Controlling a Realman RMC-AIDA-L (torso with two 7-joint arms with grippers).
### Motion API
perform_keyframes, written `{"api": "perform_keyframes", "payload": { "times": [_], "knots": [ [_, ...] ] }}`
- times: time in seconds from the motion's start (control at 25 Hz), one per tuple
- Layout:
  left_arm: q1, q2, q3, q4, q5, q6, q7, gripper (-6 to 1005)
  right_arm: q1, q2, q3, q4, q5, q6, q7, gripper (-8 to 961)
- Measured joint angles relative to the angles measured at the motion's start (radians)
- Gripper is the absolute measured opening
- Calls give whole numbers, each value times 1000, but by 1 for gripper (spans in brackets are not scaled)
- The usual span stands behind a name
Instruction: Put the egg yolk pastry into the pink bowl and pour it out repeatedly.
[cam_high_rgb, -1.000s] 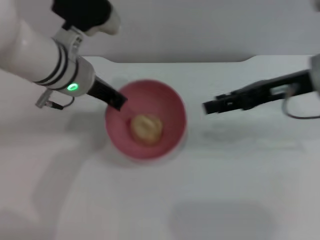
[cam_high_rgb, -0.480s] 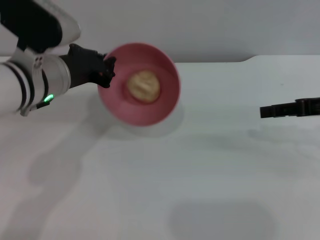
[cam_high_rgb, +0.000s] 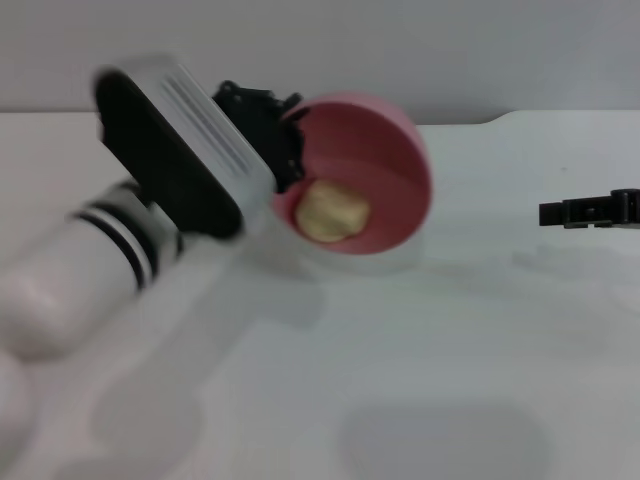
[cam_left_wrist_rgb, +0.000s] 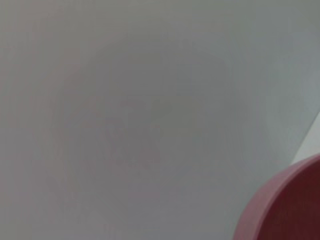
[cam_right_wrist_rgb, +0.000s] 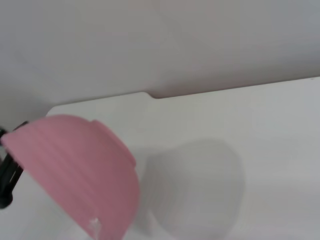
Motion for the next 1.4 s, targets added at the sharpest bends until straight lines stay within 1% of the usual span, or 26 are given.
{"api": "perform_keyframes", "payload": {
  "times": [0.12,0.16,0.28,0.32,0.36,0.6,0.68,0.84,0.92,0.96,1.0,1.08,1.12,1.16,1.2,1.24,1.28,1.36,1.4],
  "knots": [
    [0,-2,114,-84,21,-235,75,-1,-7,0,21,5,0,4,0,528],
    [-8,-4,165,-131,32,-335,97,-1,-10,0,30,6,0,7,1,528],
    [-39,-7,264,-240,54,-539,148,-1,-23,1,61,6,0,12,5,529],
    [-62,-9,305,-299,57,-624,182,-1,-26,1,67,6,-1,12,5,529],
    [-62,-9,305,-299,57,-624,182,-1,-30,1,73,6,-1,12,5,529],
    [-158,-20,439,-505,46,-918,396,-1,-43,6,83,6,0,9,5,529],
    [-176,-21,463,-540,45,-973,443,-1,-46,8,83,5,0,9,3,529],
    [-183,-21,470,-554,45,-1013,470,-1,-49,10,83,6,0,7,1,528],
    [-181,-21,467,-555,42,-1022,465,0,-50,10,83,7,0,6,1,529],
    [-176,-20,458,-540,3,-1021,439,0,-50,11,80,8,0,6,0,529],
    [-176,-20,458,-540,3,-1021,439,0,-49,11,77,8,0,5,0,529],
    [-170,-17,435,-476,-106,-995,407,0,-47,11,75,8,0,4,0,528],
    [-164,-14,410,-429,-182,-957,398,0,-44,12,73,8,0,4,0,528],
    [-154,-9,367,-373,-270,-892,396,0,-41,12,72,8,0,4,0,528],
    [-147,-8,339,-347,-307,-848,397,0,-39,12,70,8,0,3,0,528],
    [-131,-6,259,-286,-381,-733,398,0,-35,12,66,9,0,3,0,528],
    [-118,-4,184,-246,-424,-636,397,0,-31,13,61,9,0,3,0,528],
    [-100,-4,15,-181,-510,-393,390,0,-24,13,50,10,0,4,0,528],
    [-104,-5,-107,-163,-572,-207,371,0,-19,13,41,12,0,4,0,528]
  ]
}}
